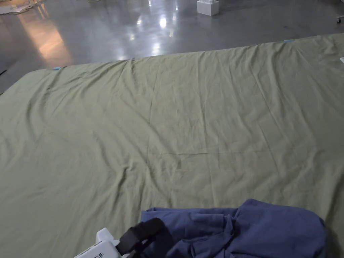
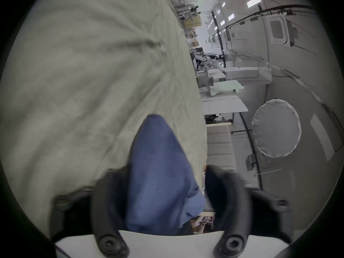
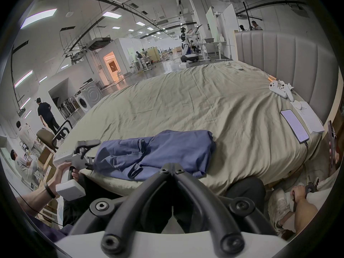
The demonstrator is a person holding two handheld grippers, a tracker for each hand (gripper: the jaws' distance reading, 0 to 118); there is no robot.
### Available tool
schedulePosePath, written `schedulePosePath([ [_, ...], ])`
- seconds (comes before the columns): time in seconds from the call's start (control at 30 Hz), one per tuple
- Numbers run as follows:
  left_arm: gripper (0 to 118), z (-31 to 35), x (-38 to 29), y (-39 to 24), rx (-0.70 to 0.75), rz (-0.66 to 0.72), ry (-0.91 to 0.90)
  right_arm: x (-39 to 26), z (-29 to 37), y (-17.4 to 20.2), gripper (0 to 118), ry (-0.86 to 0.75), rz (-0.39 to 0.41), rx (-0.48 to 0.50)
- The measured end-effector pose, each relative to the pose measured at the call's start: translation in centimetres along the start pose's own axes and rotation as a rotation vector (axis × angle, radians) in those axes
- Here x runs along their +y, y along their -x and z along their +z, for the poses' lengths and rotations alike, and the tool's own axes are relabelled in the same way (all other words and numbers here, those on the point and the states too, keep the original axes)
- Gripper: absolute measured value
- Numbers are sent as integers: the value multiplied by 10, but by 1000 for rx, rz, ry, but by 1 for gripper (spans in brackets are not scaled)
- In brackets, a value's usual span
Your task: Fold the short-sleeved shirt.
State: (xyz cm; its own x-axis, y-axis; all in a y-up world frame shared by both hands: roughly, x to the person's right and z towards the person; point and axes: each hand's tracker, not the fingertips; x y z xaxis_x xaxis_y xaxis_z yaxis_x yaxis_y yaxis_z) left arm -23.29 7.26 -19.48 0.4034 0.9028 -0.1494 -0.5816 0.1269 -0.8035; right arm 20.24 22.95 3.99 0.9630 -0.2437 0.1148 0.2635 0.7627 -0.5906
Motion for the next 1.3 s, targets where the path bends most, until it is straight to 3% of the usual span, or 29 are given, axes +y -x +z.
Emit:
schedulePosePath([
  [0.03, 18, -4, -2, 0, 59, -26, -6, 0, 0, -1, 0, 2, -2, -3],
  [0.07, 18, -5, -3, 2, 75, -14, -24, 0, 1, -1, 0, 3, -3, -10],
  [0.13, 17, 2, 3, 1, -13, 42, -26, 0, 3, -2, 0, 4, -3, -20],
  [0.23, 17, 28, 10, -15, 31, -97, -89, 1, 3, -4, 0, 5, -22, -8],
  [0.37, 17, 74, 39, -25, 0, -130, -195, 4, -7, -1, 0, 20, -16, 17],
  [0.53, 17, 132, 46, -95, 270, -486, -279, 9, -17, 9, 0, 15, 3, 83],
  [0.57, 17, 130, 40, -106, 269, -528, -258, 9, -19, 10, 0, 15, 4, 90],
  [0.67, 17, 105, 2, -143, 194, -622, -233, 8, -19, 13, 0, 12, 11, 97],
  [0.77, 17, 48, -46, -165, 129, -629, -163, 7, -11, 14, 0, -1, 17, 90],
  [0.8, 17, 27, -64, -168, 155, -619, -166, 7, -6, 14, 0, -8, 20, 77],
  [0.9, 18, -37, -106, -170, 209, -753, -23, 3, 8, 6, 0, -22, 14, 43],
  [0.93, 27, -55, -118, -169, 238, -790, 3, 2, 12, 3, 0, -24, 8, 21],
  [1.03, 71, -92, -135, -164, 327, -840, 131, -5, 19, -9, 0, -19, -4, -28],
  [1.07, 73, -90, -136, -166, 347, -835, 150, -7, 20, -12, 0, -18, -12, -41],
  [1.23, 72, -28, -107, -188, 137, -759, -18, -17, 19, -31, 0, -10, -79, -55],
  [1.27, 68, -20, -101, -188, 142, -738, -64, -19, 18, -34, 0, -6, -83, -52],
  [1.3, 51, -11, -95, -186, 157, -695, -108, -19, 16, -35, 0, 0, -83, -51],
])
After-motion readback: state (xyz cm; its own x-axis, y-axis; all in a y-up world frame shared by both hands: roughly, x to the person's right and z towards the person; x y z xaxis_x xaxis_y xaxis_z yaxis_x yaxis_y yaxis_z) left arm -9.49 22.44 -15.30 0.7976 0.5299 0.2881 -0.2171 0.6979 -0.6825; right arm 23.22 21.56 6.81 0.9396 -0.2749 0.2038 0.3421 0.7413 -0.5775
